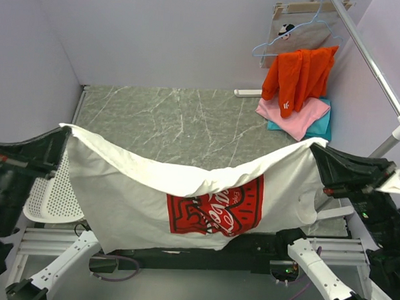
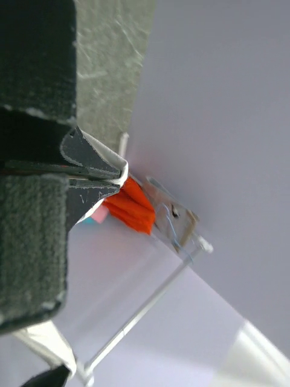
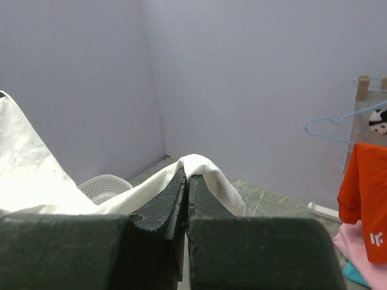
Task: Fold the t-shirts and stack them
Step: Flatten out the tshirt
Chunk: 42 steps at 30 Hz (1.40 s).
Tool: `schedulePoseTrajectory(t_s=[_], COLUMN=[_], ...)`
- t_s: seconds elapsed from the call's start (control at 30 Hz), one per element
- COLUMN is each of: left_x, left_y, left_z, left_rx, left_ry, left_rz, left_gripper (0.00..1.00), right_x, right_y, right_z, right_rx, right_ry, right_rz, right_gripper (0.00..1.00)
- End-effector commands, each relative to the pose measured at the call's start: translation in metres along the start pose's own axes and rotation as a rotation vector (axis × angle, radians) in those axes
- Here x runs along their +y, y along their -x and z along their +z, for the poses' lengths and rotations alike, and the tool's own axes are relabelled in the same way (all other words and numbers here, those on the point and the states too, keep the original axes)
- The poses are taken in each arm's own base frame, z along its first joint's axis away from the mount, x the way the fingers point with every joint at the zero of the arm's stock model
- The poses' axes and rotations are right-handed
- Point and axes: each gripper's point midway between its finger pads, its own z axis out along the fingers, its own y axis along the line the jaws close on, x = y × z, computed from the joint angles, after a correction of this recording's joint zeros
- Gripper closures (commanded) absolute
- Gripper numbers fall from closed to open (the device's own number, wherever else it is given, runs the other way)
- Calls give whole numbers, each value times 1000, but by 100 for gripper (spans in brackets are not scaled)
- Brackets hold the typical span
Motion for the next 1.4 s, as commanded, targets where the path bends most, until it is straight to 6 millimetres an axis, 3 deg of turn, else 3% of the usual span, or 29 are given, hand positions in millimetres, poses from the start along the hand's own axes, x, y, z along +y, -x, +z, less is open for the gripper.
schedulePoseTrajectory(t_s=[0.0,0.03,0.07,0.1,0.13,0.2,0.23,0.3,0.33,0.4,0.43,0.5,0.53,0.6,0.63,0.67,0.7,0.73,0.77,0.8,0.83,0.93,1.0,1.1,1.17,1.2,1.27,1.3,1.37], left_x=[50,73,81,91,111,129,152,169,192,218,238,263,289,313,332,342,356,375,388,398,419,455,462,479,490,493,499,499,502], left_y=[-40,-61,-67,-78,-101,-116,-142,-157,-186,-205,-226,-246,-259,-269,-284,-285,-286,-296,-299,-302,-307,-309,-307,-315,-326,-328,-335,-339,-343], left_z=[31,43,50,57,68,82,91,107,115,129,143,158,174,190,202,210,214,223,226,229,233,237,245,249,246,245,240,239,233], left_rx=[44,76,76,91,135,133,176,160,215,231,263,304,333,356,381,377,377,393,408,416,427,429,411,472,536,547,569,578,593], left_ry=[173,248,271,303,358,411,476,517,578,650,699,738,788,819,848,862,892,925,947,960,988,1038,1015,1020,1061,1076,1099,1088,1097], left_rz=[41,60,65,75,93,105,124,124,146,166,188,209,213,213,225,231,243,252,251,252,250,237,234,219,232,235,235,227,228], left_gripper=[99,99,99,99,99,99,99,99,99,99,99,99,99,99,99,99,99,99,99,99,99,99,99,99,98,97,98,97,94], right_x=[-42,-55,-67,-79,-90,-107,-115,-128,-142,-153,-169,-183,-194,-213,-224,-232,-238,-247,-254,-265,-274,-295,-304,-300,-281,-268,-233,-216,-188], right_y=[-65,-85,-101,-132,-150,-184,-210,-243,-269,-295,-325,-343,-376,-387,-412,-419,-415,-442,-450,-443,-466,-475,-477,-487,-501,-513,-511,-524,-520], right_z=[49,64,71,78,91,102,112,119,127,136,141,155,158,173,173,175,190,187,189,203,196,201,196,186,167,152,145,124,113], right_rx=[128,169,196,253,274,326,387,456,507,559,620,653,729,745,795,804,778,845,865,845,908,920,926,977,1080,1131,1152,1202,1236], right_ry=[-116,-153,-204,-236,-266,-318,-336,-376,-419,-450,-491,-514,-532,-555,-575,-573,-559,-572,-585,-591,-615,-666,-702,-670,-632,-611,-507,-487,-423], right_rz=[26,39,46,63,68,81,90,103,103,100,95,94,106,112,119,134,137,151,152,144,153,152,151,178,236,280,371,410,433], right_gripper=[100,100,100,100,100,100,100,100,100,100,100,100,100,100,100,100,100,100,100,100,100,100,100,100,100,100,100,100,100])
